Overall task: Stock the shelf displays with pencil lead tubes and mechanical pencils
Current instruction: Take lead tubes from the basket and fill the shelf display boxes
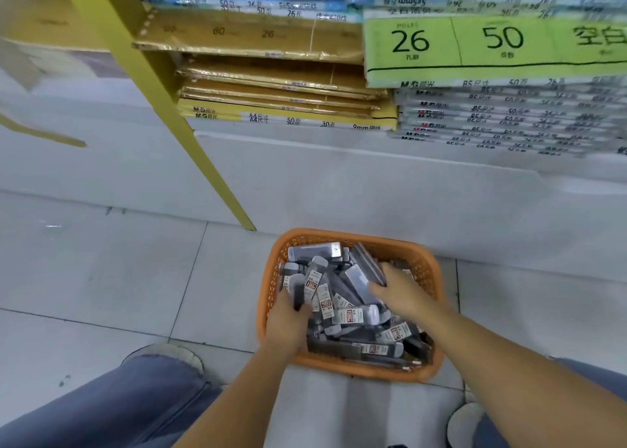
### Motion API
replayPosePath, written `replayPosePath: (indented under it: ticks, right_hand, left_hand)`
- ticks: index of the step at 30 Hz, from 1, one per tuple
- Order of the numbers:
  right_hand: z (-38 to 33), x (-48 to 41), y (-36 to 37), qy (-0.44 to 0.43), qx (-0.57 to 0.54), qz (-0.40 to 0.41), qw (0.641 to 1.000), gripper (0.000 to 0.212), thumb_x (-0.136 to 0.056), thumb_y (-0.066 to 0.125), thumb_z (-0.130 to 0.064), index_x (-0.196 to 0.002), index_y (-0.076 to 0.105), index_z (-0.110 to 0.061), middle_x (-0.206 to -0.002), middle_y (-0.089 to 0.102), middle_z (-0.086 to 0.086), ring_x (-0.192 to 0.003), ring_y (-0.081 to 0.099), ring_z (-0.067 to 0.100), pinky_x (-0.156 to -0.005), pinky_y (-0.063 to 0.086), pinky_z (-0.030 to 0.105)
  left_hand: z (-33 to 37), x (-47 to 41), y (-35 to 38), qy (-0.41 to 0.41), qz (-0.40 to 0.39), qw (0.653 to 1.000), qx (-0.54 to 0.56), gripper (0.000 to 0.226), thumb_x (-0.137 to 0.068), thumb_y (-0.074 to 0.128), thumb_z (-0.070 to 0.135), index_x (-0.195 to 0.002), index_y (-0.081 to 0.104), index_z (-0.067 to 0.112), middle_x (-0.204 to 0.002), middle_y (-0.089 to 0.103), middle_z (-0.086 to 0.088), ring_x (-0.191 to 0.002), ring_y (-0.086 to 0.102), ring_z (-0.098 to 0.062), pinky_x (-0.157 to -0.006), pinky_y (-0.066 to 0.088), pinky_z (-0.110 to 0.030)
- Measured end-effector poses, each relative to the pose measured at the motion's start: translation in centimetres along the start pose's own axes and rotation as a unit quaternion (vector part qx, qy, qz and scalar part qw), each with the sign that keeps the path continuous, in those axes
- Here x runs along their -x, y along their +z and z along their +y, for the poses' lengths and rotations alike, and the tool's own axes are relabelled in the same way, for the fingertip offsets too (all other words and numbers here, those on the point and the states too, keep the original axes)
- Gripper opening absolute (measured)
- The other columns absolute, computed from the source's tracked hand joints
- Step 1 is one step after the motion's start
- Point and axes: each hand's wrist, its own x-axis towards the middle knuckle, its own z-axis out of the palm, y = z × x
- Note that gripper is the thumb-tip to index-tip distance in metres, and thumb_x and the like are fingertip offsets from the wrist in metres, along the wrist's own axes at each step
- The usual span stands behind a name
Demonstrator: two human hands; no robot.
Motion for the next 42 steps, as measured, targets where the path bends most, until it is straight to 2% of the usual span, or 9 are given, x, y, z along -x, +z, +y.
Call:
replayPosePath:
  ticks: [4,6,9,14,20,24,29,34,42]
  right_hand:
    - [-1.1,2.1,-1.9,-0.016,-0.052,0.066,0.996,0.014,-0.094,0.057,-0.025,-0.105,0.055,-0.017,-0.091,0.065,0.005,-0.079,0.065,0.021,-0.069,0.054,0.035]
    - [-2.0,3.9,-2.7,-0.039,-0.104,0.099,0.989,0.007,-0.093,0.058,-0.027,-0.1,0.056,-0.026,-0.087,0.063,-0.002,-0.075,0.063,0.001,-0.06,0.048,0.015]
    - [-4.1,7.0,-4.0,-0.069,-0.166,0.142,0.973,0.007,-0.089,0.061,-0.039,-0.086,0.054,-0.037,-0.079,0.062,-0.009,-0.064,0.056,-0.016,-0.051,0.041,0.006]
    - [-7.2,11.5,-5.9,-0.112,-0.223,0.17,0.953,0.036,-0.074,0.047,-0.075,-0.107,0.047,-0.061,-0.096,0.07,-0.023,-0.089,0.068,0.003,-0.082,0.055,0.037]
    - [-10.9,17.5,-10.0,-0.194,-0.263,0.163,0.931,0.026,-0.091,0.058,-0.049,-0.111,0.044,-0.038,-0.1,0.067,-0.018,-0.083,0.065,-0.009,-0.064,0.05,0.011]
    - [-13.2,21.3,-13.0,-0.236,-0.256,0.176,0.921,0.015,-0.097,0.056,-0.031,-0.109,0.056,-0.022,-0.105,0.065,0.007,-0.084,0.068,0.011,-0.069,0.056,0.026]
    - [-15.5,25.2,-15.7,-0.273,-0.222,0.195,0.916,0.015,-0.099,0.049,-0.037,-0.106,0.045,-0.024,-0.084,0.059,-0.001,-0.046,0.052,-0.004,-0.044,0.039,0.014]
    - [-16.4,28.1,-18.9,-0.325,-0.265,0.213,0.883,0.022,-0.094,0.063,-0.026,-0.104,0.045,-0.016,-0.09,0.071,0.005,-0.058,0.068,0.023,-0.044,0.047,0.029]
    - [-19.1,26.8,-22.6,-0.314,-0.315,0.25,0.86,0.011,-0.091,0.066,-0.027,-0.102,0.067,-0.027,-0.088,0.072,-0.003,-0.07,0.071,0.011,-0.054,0.056,0.026]
  left_hand:
    - [2.1,1.8,-0.8,-0.004,-0.059,0.981,0.186,0.01,-0.096,0.065,0.013,-0.106,0.061,0.014,-0.085,0.078,-0.003,-0.079,0.076,-0.012,-0.064,0.062,-0.031]
    - [3.8,2.9,-1.2,0.015,-0.099,0.963,0.25,0.018,-0.095,0.068,0.016,-0.112,0.064,0.014,-0.094,0.079,-0.003,-0.092,0.076,-0.019,-0.077,0.063,-0.048]
    - [6.8,5.2,-1.8,0.045,-0.178,0.932,0.312,0.027,-0.096,0.068,0.021,-0.121,0.061,0.015,-0.107,0.078,-0.003,-0.1,0.075,-0.019,-0.076,0.063,-0.042]
    - [10.6,9.9,-3.1,0.149,-0.265,0.891,0.338,0.035,-0.1,0.06,0.018,-0.135,0.058,0.015,-0.127,0.07,-0.013,-0.119,0.065,-0.035,-0.098,0.051,-0.064]
    - [14.1,14.9,-6.3,0.189,-0.27,0.882,0.337,0.028,-0.099,0.06,0.013,-0.126,0.064,0.011,-0.119,0.073,-0.015,-0.11,0.07,-0.034,-0.084,0.06,-0.051]
    - [17.2,18.7,-8.3,0.229,-0.266,0.877,0.33,0.029,-0.1,0.057,0.015,-0.128,0.061,0.008,-0.116,0.073,-0.021,-0.105,0.071,-0.039,-0.086,0.06,-0.053]
    - [20.1,23.7,-10.7,0.252,-0.246,0.874,0.335,0.026,-0.102,0.054,0.015,-0.126,0.062,0.011,-0.114,0.074,-0.02,-0.095,0.073,-0.036,-0.074,0.062,-0.046]
    - [23.3,26.6,-13.2,0.266,-0.19,0.887,0.327,0.023,-0.101,0.058,0.016,-0.124,0.059,0.019,-0.107,0.077,-0.017,-0.099,0.075,-0.034,-0.075,0.062,-0.05]
    - [27.6,26.0,-13.4,0.295,-0.15,0.857,0.394,0.02,-0.097,0.064,0.023,-0.117,0.061,0.027,-0.095,0.08,-0.006,-0.088,0.077,-0.03,-0.081,0.062,-0.053]
